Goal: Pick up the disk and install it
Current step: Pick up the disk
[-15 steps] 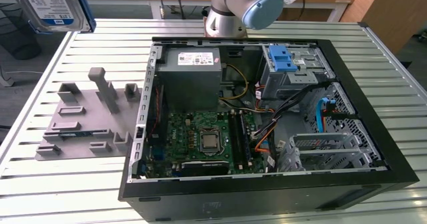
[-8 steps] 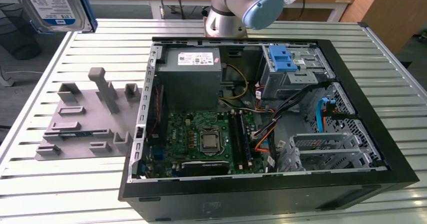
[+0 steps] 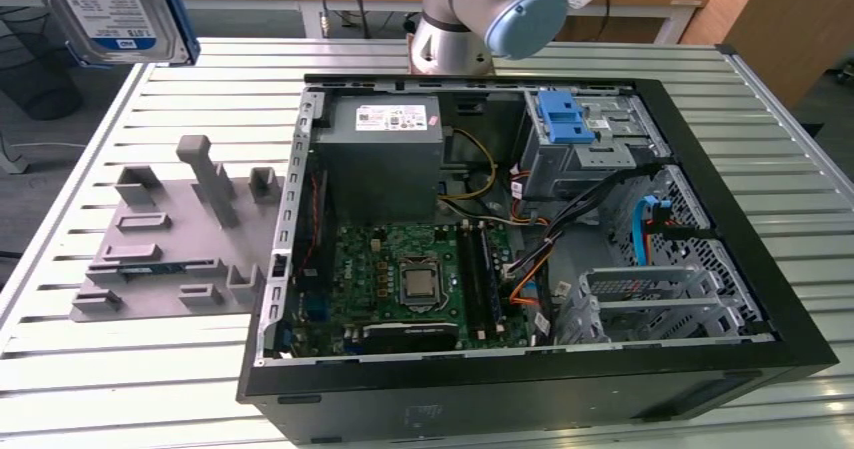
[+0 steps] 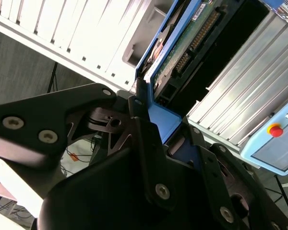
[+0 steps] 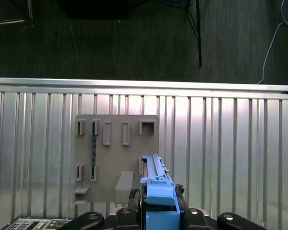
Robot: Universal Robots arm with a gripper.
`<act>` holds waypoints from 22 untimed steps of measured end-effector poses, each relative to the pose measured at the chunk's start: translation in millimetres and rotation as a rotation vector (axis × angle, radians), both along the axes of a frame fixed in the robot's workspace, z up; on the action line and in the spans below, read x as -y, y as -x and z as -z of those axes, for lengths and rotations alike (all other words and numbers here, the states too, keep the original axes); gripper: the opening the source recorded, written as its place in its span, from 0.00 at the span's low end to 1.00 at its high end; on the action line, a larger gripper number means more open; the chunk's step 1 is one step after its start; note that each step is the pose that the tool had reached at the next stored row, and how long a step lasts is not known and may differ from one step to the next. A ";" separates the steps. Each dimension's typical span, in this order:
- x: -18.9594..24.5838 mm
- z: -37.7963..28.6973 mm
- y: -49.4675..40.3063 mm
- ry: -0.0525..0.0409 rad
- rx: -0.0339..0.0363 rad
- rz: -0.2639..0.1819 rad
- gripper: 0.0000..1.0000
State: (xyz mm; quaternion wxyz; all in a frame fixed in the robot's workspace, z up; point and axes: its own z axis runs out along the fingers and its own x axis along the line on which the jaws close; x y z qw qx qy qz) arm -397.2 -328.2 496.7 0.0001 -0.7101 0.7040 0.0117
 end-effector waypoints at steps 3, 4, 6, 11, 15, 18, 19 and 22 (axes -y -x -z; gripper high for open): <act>0.0 -0.1 -2.0 0.0001 -0.0001 0.000 0.36; 0.0 0.0 -2.7 0.0000 -0.0001 0.000 0.36; 0.0 0.0 -4.2 0.0001 0.0000 0.000 0.36; 0.0 0.0 -7.0 0.0000 0.0000 0.000 0.36; 0.0 0.0 -8.8 0.0000 0.0000 0.000 0.36; 0.0 0.0 -9.9 0.0000 0.0000 0.000 0.36; 0.0 0.0 -10.4 0.0001 0.0000 0.000 0.36; 0.0 -0.1 -12.4 0.0001 -0.0001 0.000 0.36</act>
